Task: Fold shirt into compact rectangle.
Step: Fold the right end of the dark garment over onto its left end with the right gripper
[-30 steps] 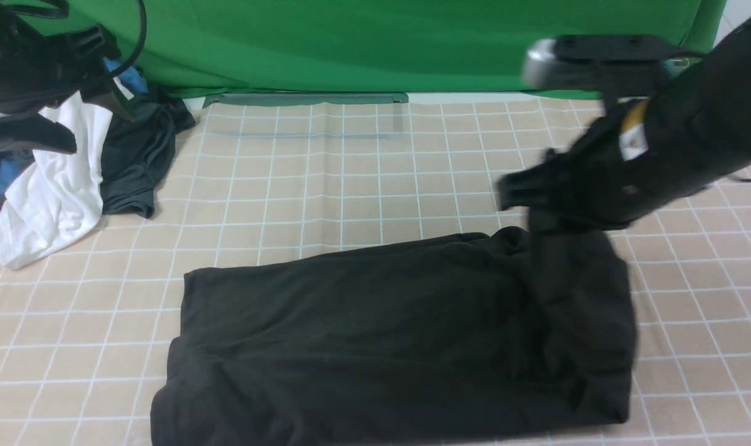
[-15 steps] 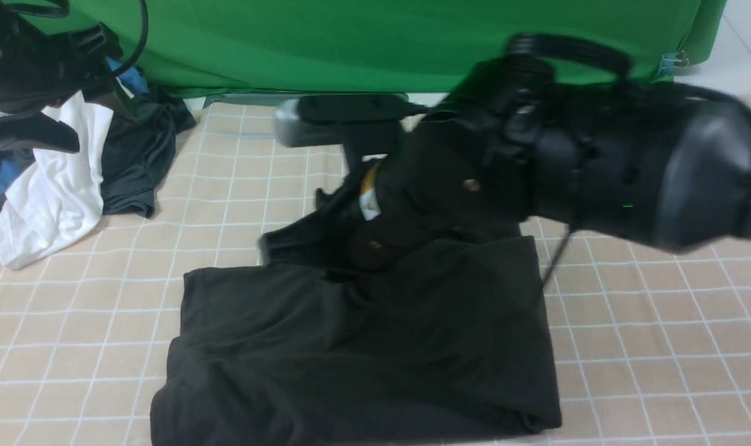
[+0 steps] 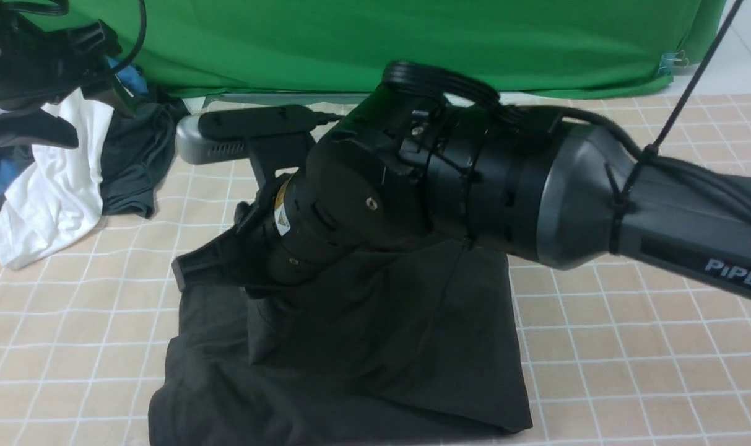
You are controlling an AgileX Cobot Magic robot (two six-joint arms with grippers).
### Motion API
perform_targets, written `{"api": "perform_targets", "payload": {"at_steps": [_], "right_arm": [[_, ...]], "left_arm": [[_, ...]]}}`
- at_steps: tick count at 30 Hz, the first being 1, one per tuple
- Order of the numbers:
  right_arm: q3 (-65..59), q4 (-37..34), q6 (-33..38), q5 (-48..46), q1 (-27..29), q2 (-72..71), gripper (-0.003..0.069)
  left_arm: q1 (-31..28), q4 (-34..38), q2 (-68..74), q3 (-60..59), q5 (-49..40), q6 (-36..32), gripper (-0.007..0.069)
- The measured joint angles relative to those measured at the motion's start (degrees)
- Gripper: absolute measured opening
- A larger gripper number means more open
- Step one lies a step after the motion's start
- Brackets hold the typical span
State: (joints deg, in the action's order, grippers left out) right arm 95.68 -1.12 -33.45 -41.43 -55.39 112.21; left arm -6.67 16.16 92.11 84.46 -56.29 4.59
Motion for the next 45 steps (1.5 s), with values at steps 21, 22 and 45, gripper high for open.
{"api": "perform_targets", "payload": {"at_steps": [21, 22, 45], "right_arm": [[0.36, -1.51, 7.56, 4.83, -1.62, 2.77, 0.0167], [0.41, -1.51, 8.94, 3.62, -1.35, 2.77, 0.0134], [0.52, -4.49, 15.38, 1.56, -4.15, 7.90, 0.0031]], "left_arm": [[0.00, 1.06, 0.00, 0.00, 0.00, -0.10, 0.0502], [0.00, 1.11, 0.00, 0.00, 0.00, -0.10, 0.0502], [0.00, 1.61, 0.00, 0.00, 0.17, -0.10, 0.0502]]}}
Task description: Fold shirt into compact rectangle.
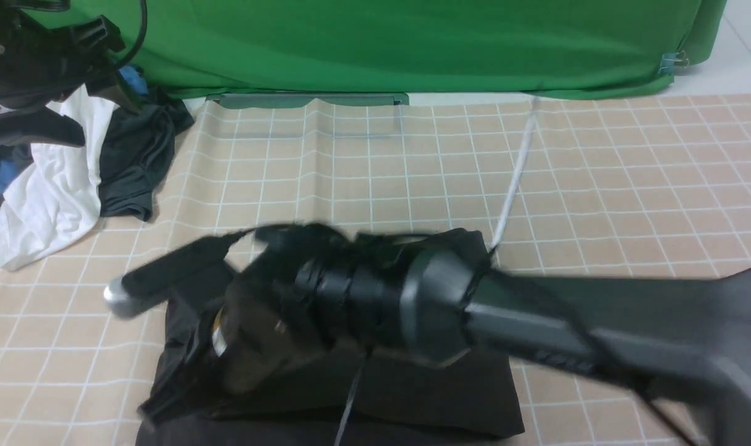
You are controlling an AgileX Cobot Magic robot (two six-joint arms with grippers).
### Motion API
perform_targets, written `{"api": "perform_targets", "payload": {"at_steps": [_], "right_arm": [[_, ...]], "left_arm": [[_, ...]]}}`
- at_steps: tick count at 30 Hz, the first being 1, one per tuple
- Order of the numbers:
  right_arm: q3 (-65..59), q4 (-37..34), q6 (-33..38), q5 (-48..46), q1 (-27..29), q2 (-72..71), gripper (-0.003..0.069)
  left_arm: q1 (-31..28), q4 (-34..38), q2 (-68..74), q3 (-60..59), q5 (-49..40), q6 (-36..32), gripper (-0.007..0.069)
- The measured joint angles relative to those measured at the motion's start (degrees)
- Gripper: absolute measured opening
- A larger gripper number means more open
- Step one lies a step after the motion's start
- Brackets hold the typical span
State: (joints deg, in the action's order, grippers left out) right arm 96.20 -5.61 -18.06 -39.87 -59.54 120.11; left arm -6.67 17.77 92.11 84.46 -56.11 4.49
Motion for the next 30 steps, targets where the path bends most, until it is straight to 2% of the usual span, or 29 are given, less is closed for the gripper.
{"api": "perform_targets", "payload": {"at_steps": [6, 8, 11, 16, 20, 24, 26, 28, 30], "right_arm": [[0.00, 4.36, 2.87, -10.09, 6.28, -10.71, 0.0031], [0.06, 5.07, 4.61, -19.39, 10.05, -15.45, 0.0031], [-1.82, 5.26, 7.15, -27.28, 15.59, -19.12, 0.0029], [-11.63, 4.23, 9.66, -29.10, 24.84, -19.56, 0.0028], [-19.06, 2.01, 11.40, -27.04, 29.89, -18.21, 0.0044], [-23.62, -2.37, 15.57, -24.61, 34.21, -17.72, 0.0152], [-23.61, -2.94, 18.06, -26.11, 35.01, -18.12, 0.0174], [-23.61, -2.64, 19.35, -27.60, 35.42, -19.45, 0.0150], [-23.61, -0.94, 19.81, -28.69, 35.53, -22.93, 0.0087]], "left_arm": [[0.00, 0.07, -0.16, 0.00, -2.12, 0.00, 0.0502], [0.00, 0.07, -0.28, 0.00, -3.67, 0.00, 0.0502], [0.00, 0.12, -0.39, 0.00, -5.88, 0.00, 0.0502], [0.00, 0.06, -0.39, 0.00, -7.98, 0.00, 0.0502], [0.00, 0.06, -0.39, 0.00, -7.92, 0.00, 0.0502], [0.00, 0.06, -0.39, 0.00, -7.26, 0.00, 0.0502], [0.00, 0.06, -0.39, 0.00, -7.26, -0.11, 0.0497], [0.00, 0.06, -0.39, 0.00, -7.26, -0.11, 0.0465], [0.00, 0.06, -0.39, 0.00, -7.24, -0.46, 0.0405]]}}
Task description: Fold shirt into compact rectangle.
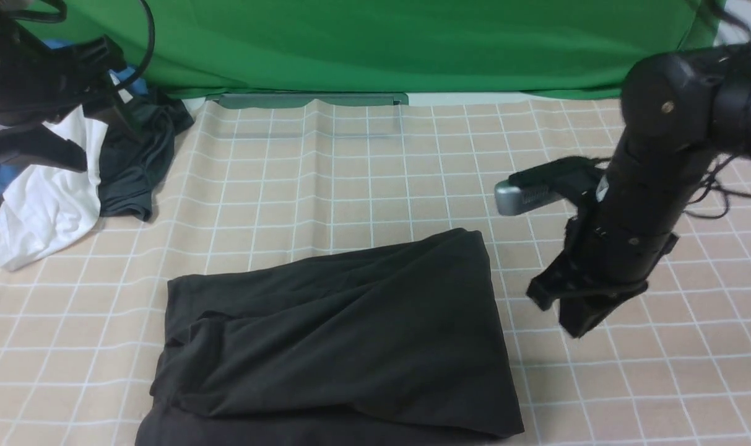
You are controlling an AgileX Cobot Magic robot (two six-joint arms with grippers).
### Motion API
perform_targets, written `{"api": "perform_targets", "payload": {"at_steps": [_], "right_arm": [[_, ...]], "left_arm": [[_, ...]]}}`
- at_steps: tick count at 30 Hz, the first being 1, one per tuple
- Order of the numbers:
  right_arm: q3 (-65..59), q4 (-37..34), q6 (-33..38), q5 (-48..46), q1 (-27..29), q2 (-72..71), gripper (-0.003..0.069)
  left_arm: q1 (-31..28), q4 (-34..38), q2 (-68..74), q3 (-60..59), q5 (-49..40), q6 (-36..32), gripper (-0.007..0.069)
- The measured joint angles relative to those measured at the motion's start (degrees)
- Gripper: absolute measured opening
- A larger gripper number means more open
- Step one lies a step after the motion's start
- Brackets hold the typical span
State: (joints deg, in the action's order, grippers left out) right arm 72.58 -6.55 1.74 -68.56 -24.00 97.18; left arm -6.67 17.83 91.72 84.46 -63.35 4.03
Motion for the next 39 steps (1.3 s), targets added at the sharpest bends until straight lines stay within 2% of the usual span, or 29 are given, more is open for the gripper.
{"api": "perform_targets", "payload": {"at_steps": [1, 2, 4, 5, 6, 7, 9, 15, 19, 23, 27, 33, 39], "right_arm": [[0.00, 0.00, 0.00, -0.07, 0.00, 0.00, 0.0087], [0.00, 1.75, 0.00, -0.27, 0.19, -3.80, 0.0045], [0.00, 3.64, 0.00, -0.39, 0.35, -8.51, 0.0026], [0.00, 4.68, -0.06, -0.44, 0.42, -13.22, 0.0024], [0.00, 4.84, -0.11, -0.44, 0.42, -13.93, 0.0023], [-0.07, 5.61, -0.23, -0.43, 0.42, -19.09, 0.0023], [-0.94, 6.55, -0.65, 0.52, 0.42, -25.96, 0.0023], [-11.47, 6.94, -0.71, 10.97, 0.42, -46.91, 0.0023], [-27.85, 7.19, 4.08, 28.31, 0.42, -65.42, 0.0023], [-42.18, 7.10, 5.36, 44.06, 0.42, -76.30, 0.0023], [-47.43, 7.02, 4.22, 48.87, 0.42, -76.96, 0.0023], [-47.89, 6.96, 3.70, 54.60, 0.42, -76.84, 0.0030], [-47.89, 6.96, 3.65, 56.08, 0.42, -76.84, 0.0045]], "left_arm": [[0.00, 0.00, 0.00, 0.00, 0.00, 0.00, 0.0388], [0.00, 0.00, -0.04, 0.00, 0.00, -0.05, 0.0306], [0.00, 0.00, -0.20, 0.00, -0.06, -0.05, 0.0210], [0.00, 0.00, -0.45, 0.00, -0.14, -0.30, 0.0136], [0.00, 0.00, -0.58, 0.00, -0.14, -0.37, 0.0124], [0.00, 0.00, -1.06, 0.00, -0.14, -1.04, 0.0063], [0.00, 0.00, -1.90, 0.00, -0.08, -1.46, 0.0024], [0.00, 0.05, -3.97, 0.00, 0.63, -1.53, 0.0013], [0.00, 0.05, -4.24, 0.00, 1.64, -1.58, 0.0013], [0.00, 0.05, -4.24, 0.00, 2.12, -1.58, 0.0013], [0.00, 0.05, -4.24, 0.00, 2.79, -1.58, 0.0013], [0.00, 0.05, -4.24, 0.00, 4.21, -1.58, 0.0015], [0.00, 0.05, -4.24, 0.00, 4.26, -1.58, 0.0015]]}}
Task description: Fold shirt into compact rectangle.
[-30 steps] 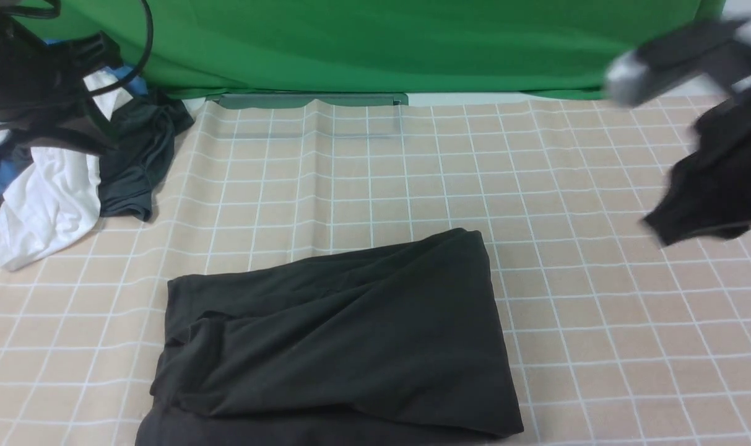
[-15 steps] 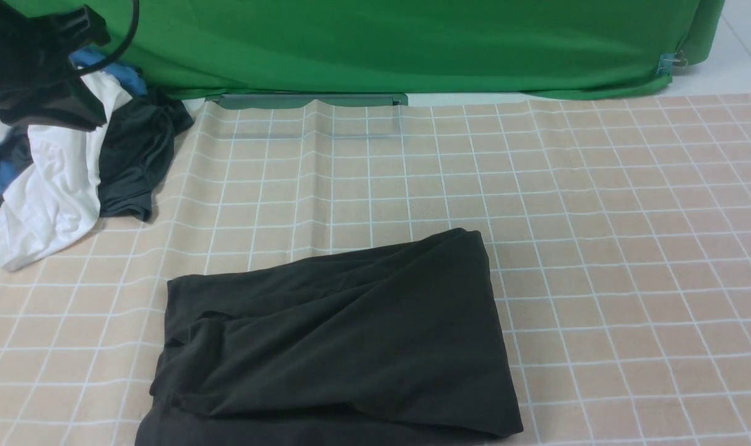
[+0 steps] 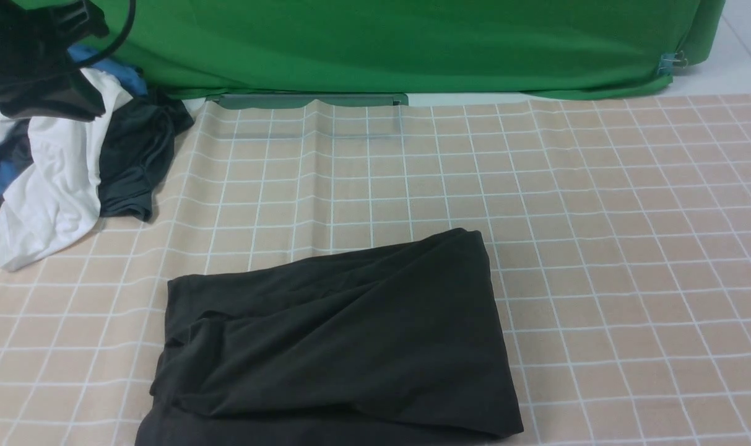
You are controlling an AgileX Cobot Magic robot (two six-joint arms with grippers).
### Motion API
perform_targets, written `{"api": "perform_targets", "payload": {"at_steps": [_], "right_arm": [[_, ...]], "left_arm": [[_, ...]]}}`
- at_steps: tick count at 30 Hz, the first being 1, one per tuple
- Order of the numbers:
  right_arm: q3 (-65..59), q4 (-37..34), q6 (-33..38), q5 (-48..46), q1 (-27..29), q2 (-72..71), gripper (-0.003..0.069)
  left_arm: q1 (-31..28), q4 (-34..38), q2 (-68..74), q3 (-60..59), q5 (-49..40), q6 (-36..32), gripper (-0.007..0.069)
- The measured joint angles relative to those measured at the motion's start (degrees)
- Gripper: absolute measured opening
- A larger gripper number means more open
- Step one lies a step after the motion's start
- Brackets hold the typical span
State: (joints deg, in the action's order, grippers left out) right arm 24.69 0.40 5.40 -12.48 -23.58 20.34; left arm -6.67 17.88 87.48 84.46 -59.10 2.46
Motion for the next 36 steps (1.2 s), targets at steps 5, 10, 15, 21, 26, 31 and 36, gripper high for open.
{"api": "perform_targets", "payload": {"at_steps": [5, 10, 15, 21, 26, 31, 36], "right_arm": [[0.00, 0.00, 0.00, 0.16, 0.00, 0.00, 0.0062], [-0.07, 0.00, 0.00, 0.37, 0.00, -0.12, 0.0076], [-6.68, 0.00, 0.00, 4.49, 3.50, -6.41, 0.0087], [-19.90, 0.00, 0.00, 2.44, 15.47, -18.14, 0.0098], [-25.08, 0.00, 0.00, -2.08, 19.02, -20.10, 0.0104], [-25.14, 0.07, -0.06, -1.51, 19.36, -20.34, 0.0110], [-25.14, 0.07, -0.11, -1.33, 19.41, -20.34, 0.0122]], "left_arm": [[0.00, 0.00, 0.00, 0.00, 0.00, -0.98, 0.0015], [0.00, 0.00, 0.00, 0.00, 0.09, -1.53, 0.0015], [0.00, -1.45, 0.00, 0.00, 1.91, -3.25, 0.0015], [0.00, -2.75, 0.00, 0.00, 2.91, -3.78, 0.0015], [0.00, -2.85, 0.00, 0.00, 2.59, -3.78, 0.0015], [0.00, -3.39, -0.07, 0.00, 0.23, -3.78, 0.0015], [0.00, -3.94, -1.96, 0.00, -4.22, -4.37, 0.0015]]}}
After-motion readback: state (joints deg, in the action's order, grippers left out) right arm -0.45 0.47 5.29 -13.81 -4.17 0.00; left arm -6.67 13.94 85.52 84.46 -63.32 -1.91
